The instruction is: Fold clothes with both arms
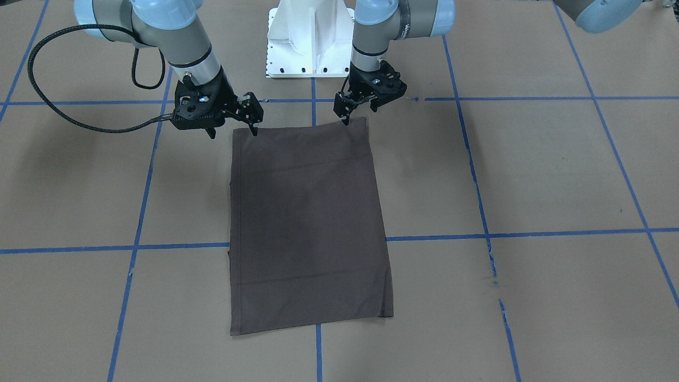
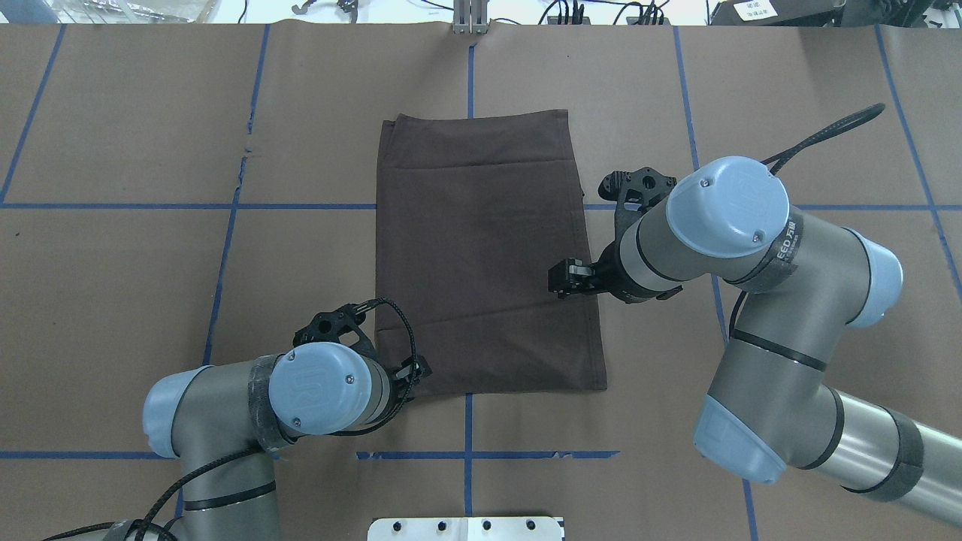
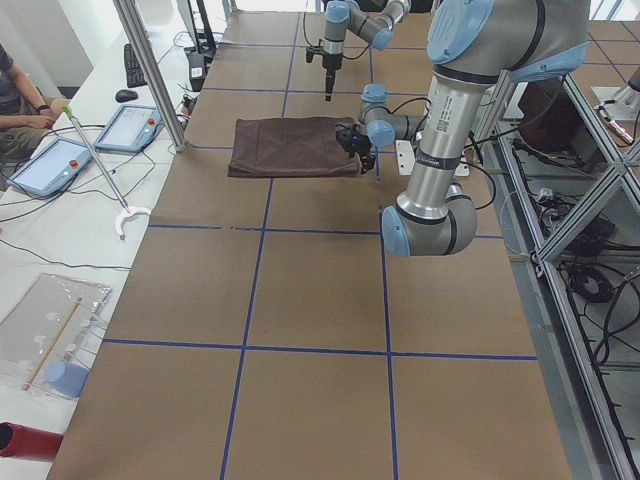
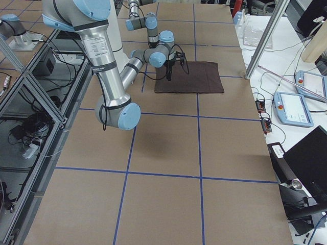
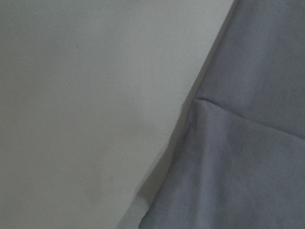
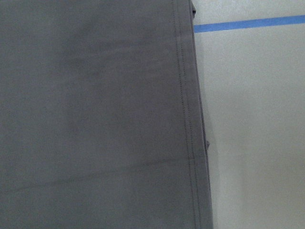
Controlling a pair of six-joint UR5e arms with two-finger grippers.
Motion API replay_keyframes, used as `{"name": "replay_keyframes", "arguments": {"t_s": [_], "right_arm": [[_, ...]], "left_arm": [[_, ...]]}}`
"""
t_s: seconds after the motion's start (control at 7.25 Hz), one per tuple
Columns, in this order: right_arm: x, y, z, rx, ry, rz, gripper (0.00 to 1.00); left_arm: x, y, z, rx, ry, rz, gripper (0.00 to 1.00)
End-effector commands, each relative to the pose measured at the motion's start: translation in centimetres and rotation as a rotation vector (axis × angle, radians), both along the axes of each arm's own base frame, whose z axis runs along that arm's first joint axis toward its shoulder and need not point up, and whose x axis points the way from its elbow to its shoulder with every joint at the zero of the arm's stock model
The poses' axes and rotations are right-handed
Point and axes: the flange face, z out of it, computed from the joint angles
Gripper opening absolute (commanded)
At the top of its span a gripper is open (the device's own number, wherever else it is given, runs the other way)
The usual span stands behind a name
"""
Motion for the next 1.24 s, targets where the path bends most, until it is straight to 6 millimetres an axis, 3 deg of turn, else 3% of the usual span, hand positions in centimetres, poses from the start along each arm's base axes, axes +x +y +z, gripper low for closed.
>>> {"name": "replay_keyframes", "arguments": {"t_s": [0.0,0.28,0.41,0.55,0.97,1.1], "right_arm": [[-0.01,-0.01,-0.02,0.0,0.0,0.0,1.0],[0.0,0.0,0.06,0.0,0.001,0.0,1.0],[0.03,0.02,-0.09,0.001,-0.002,0.0,1.0],[-0.01,-0.01,-0.03,0.0,0.0,0.0,1.0],[0.34,-0.3,0.0,0.002,0.0,0.007,1.0],[0.34,-0.29,0.0,0.001,-0.001,0.006,1.0]], "left_arm": [[0.78,-0.24,0.99,-0.004,-0.024,-0.001,0.93],[0.9,-0.27,0.91,-0.005,-0.023,-0.002,0.86],[0.9,-0.27,0.91,-0.006,-0.023,-0.003,0.69],[0.89,-0.27,0.87,-0.004,-0.02,-0.002,0.45],[1.29,-0.38,0.85,0.006,0.02,-0.002,0.0],[1.08,-0.42,0.59,0.015,0.025,0.003,0.0]]}}
